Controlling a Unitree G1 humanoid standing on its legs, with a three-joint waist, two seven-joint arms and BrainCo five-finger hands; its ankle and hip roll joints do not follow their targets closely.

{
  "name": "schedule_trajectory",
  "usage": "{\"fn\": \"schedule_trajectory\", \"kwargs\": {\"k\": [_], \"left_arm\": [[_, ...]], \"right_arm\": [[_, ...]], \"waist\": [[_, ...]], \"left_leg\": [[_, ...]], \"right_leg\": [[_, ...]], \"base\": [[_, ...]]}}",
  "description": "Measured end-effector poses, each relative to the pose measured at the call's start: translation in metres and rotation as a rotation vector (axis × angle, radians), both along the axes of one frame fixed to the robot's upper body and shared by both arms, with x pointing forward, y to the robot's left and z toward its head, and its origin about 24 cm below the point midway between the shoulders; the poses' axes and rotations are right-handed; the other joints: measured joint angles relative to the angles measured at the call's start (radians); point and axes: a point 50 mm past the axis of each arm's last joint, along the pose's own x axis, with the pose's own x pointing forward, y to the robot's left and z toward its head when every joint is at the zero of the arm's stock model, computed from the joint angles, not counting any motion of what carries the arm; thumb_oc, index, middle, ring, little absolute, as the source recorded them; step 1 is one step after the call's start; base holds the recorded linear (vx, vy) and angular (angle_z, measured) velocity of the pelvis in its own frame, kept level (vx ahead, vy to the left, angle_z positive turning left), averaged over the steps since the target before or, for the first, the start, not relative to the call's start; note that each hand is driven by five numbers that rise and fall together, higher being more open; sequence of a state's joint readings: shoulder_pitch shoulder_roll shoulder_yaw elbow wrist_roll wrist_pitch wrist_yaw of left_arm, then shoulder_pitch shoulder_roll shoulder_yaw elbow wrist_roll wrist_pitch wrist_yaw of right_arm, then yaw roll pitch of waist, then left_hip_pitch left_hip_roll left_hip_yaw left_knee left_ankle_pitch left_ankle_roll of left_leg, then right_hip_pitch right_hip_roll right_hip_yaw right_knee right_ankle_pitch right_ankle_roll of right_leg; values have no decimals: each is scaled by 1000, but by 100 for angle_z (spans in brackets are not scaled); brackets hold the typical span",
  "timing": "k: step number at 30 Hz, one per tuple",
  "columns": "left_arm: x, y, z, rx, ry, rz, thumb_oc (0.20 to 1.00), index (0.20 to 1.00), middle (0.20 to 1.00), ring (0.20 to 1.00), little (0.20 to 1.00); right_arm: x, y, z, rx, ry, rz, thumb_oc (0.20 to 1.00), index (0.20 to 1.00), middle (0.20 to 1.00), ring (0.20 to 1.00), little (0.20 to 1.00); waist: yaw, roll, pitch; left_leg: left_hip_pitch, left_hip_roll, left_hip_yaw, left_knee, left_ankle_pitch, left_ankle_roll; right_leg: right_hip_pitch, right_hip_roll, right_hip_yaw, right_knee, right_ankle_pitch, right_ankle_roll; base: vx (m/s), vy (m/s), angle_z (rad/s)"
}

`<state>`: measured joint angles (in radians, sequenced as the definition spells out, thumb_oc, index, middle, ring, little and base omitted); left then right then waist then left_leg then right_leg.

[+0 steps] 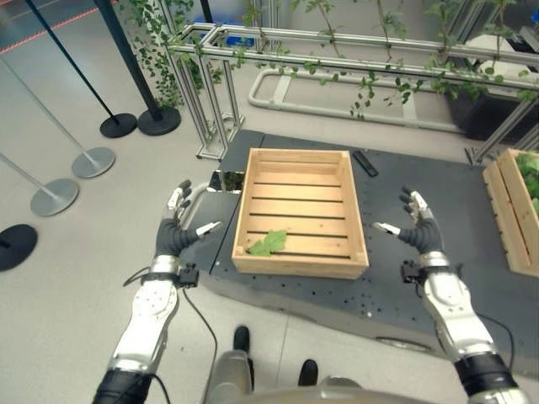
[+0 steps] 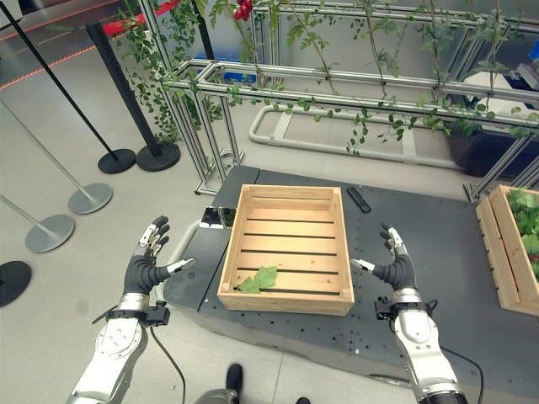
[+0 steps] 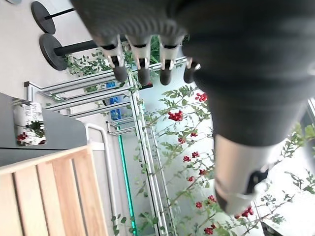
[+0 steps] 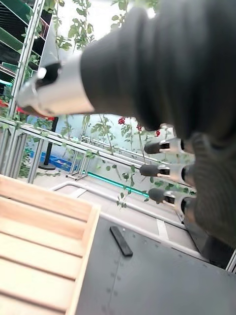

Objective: Pick up the fruits from the basket on one side to the basket on the other side

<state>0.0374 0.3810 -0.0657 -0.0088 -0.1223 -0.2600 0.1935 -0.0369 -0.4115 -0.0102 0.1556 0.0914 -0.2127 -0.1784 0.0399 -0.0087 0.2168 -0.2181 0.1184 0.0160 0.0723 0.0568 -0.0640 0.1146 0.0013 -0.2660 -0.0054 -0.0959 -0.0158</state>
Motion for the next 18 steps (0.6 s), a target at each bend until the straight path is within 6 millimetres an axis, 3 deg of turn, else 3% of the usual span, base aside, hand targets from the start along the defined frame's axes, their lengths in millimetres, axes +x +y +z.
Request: {"fn": "schedule_trajectory", "kwargs": {"k": [1, 2, 3, 4, 5, 6, 7, 8, 9, 10, 12, 14, 15, 16, 18], "left_arm": [[0, 0, 0, 3, -2, -1, 1000, 1000, 1000, 1000, 1000], [1, -1, 3, 19, -14, -6, 1000, 1000, 1000, 1000, 1000], [3, -1, 6, 35, -21, -9, 1000, 1000, 1000, 1000, 1000], [5, -1, 9, 48, -32, -12, 1000, 1000, 1000, 1000, 1000], [6, 0, 11, 55, -38, -14, 1000, 1000, 1000, 1000, 1000], [7, 3, 14, 81, -42, -19, 1000, 1000, 1000, 1000, 1000], [7, 5, 14, 94, -41, -20, 1000, 1000, 1000, 1000, 1000], [7, 6, 15, 107, -38, -23, 1000, 1000, 1000, 1000, 1000], [7, 7, 16, 109, -43, -24, 1000, 1000, 1000, 1000, 1000], [8, 7, 20, 107, -62, -22, 1000, 1000, 1000, 1000, 1000], [11, 7, 18, 110, -52, -25, 1000, 1000, 1000, 1000, 1000], [6, 8, 14, 113, -34, -24, 1000, 1000, 1000, 1000, 1000], [5, 9, 12, 115, -27, -22, 1000, 1000, 1000, 1000, 1000], [1, 8, 7, 105, -9, -27, 1000, 1000, 1000, 1000, 1000], [-4, 8, 4, 101, 7, -31, 1000, 1000, 1000, 1000, 1000]], "right_arm": [[0, 0, 0, -2, -1, 0, 1000, 1000, 1000, 1000, 1000], [0, -1, 1, -4, -4, 1, 1000, 1000, 1000, 1000, 1000], [-1, 0, 0, 6, -2, 0, 1000, 1000, 1000, 1000, 1000], [-1, 1, 0, 7, -1, 14, 1000, 1000, 1000, 1000, 1000], [1, 3, 2, 8, -8, 22, 1000, 1000, 1000, 1000, 1000], [0, 6, 5, 13, -20, 40, 1000, 1000, 1000, 1000, 1000], [0, 8, 7, 12, -30, 50, 1000, 1000, 1000, 1000, 1000], [0, 10, 8, 21, -41, 57, 1000, 1000, 1000, 1000, 1000], [-1, 11, 8, 31, -43, 61, 1000, 1000, 1000, 1000, 1000], [-4, 12, 6, 44, -42, 72, 1000, 1000, 1000, 1000, 1000], [-11, 13, -3, 93, -11, 70, 1000, 1000, 1000, 1000, 1000], [-13, 17, -13, 141, 22, 77, 1000, 1000, 1000, 1000, 1000], [-13, 18, -17, 158, 34, 78, 1000, 1000, 1000, 1000, 1000], [-14, 18, -23, 171, 57, 75, 1000, 1000, 1000, 1000, 1000], [-16, 17, -27, 182, 74, 72, 1000, 1000, 1000, 1000, 1000]], "waist": [[1, 6, -4], [0, 11, -12], [-3, -6, -7], [-25, -14, -8], [-26, -7, -4], [-21, -8, -4], [-26, -9, -3], [-26, -8, -3], [-28, -6, -4], [-30, -15, -8], [-58, -27, -14], [-40, -55, -33], [-37, -66, -40], [-28, -54, -44], [-26, -43, -48]], "left_leg": [[17, -10, -10, -5, 5, 6], [41, -23, -30, -18, 67, 0], [54, -43, -11, -13, 52, -2], [63, -57, -4, -18, 50, 11], [70, -53, 9, -20, 42, 24], [107, -61, 28, -43, 36, 44], [129, -70, 33, -47, 25, 60], [176, -86, 42, -71, 13, 68], [191, -92, 39, -88, 11, 70], [201, -98, 34, -109, 14, 75], [211, -121, -12, -121, 17, 79], [250, -143, 1, -154, 12, 73], [257, -152, -7, -158, 9, 68], [264, -138, -13, -158, 1, 57], [265, -121, -18, -159, -7, 43]], "right_leg": [[7, 0, 9, 4, -4, 5], [15, -6, 25, 17, -22, 29], [9, -31, 32, 47, -37, 49], [-52, -69, 37, 184, -63, 84], [-112, -90, 38, 300, -69, 97], [-201, -156, 2, 504, -81, 140], [-224, -189, -5, 546, -90, 154], [-222, -230, -32, 499, -98, 174], [-224, -232, -27, 439, -96, 178], [-222, -207, 2, 268, -78, 195], [-222, -164, 126, 160, -27, 210], [-190, -169, 95, 116, 59, 182], [-166, -167, 93, 72, 109, 135], [-129, -149, 71, 12, 139, 109], [-89, -122, 66, -64, 167, 96]], "base": [[208, 137, -37], [159, 135, -30], [262, 268, -22], [170, 198, -13], [246, 221, -30], [156, 79, -33], [346, 62, -39], [218, -21, -18], [322, -24, -9], [171, -25, 18], [142, -47, 75], [83, -62, 26], [89, -63, 2], [59, -35, 12], [73, -48, 4]]}}
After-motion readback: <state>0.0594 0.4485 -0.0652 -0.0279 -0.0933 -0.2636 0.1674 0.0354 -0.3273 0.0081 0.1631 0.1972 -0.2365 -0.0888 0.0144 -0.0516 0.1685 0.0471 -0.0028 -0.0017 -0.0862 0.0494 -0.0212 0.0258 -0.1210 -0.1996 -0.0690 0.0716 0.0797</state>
